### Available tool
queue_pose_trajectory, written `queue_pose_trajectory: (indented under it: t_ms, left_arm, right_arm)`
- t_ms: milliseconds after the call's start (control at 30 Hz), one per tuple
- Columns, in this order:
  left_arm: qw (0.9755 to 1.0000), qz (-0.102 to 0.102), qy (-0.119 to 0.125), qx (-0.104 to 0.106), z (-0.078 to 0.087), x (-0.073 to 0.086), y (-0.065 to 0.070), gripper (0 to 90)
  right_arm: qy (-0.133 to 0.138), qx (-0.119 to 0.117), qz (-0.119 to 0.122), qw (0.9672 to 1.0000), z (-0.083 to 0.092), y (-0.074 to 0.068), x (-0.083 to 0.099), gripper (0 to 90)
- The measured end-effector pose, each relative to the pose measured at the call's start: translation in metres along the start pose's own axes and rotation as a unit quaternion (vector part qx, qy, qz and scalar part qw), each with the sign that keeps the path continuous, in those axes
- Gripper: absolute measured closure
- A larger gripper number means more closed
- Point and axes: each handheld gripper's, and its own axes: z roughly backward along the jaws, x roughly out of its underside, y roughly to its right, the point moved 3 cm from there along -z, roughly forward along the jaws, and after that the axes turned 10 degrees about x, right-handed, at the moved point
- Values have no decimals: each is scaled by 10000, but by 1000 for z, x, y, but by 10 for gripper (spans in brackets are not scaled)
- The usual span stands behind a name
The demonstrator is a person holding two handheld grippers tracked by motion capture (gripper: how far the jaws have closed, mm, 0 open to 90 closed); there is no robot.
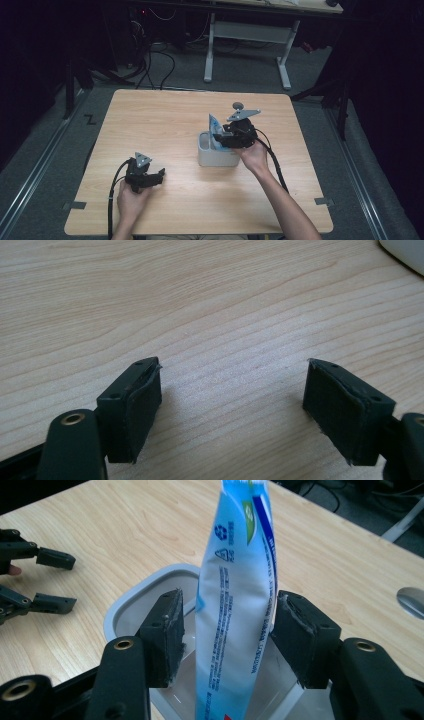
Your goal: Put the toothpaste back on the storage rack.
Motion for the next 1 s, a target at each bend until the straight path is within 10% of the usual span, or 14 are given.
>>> queue_pose_trajectory:
  t_ms: [1000]
  left_arm:
    - [10000,5,1,-8,0,0,0,238]
  right_arm:
    - [526,403,-295,9974,49,23,2,463]
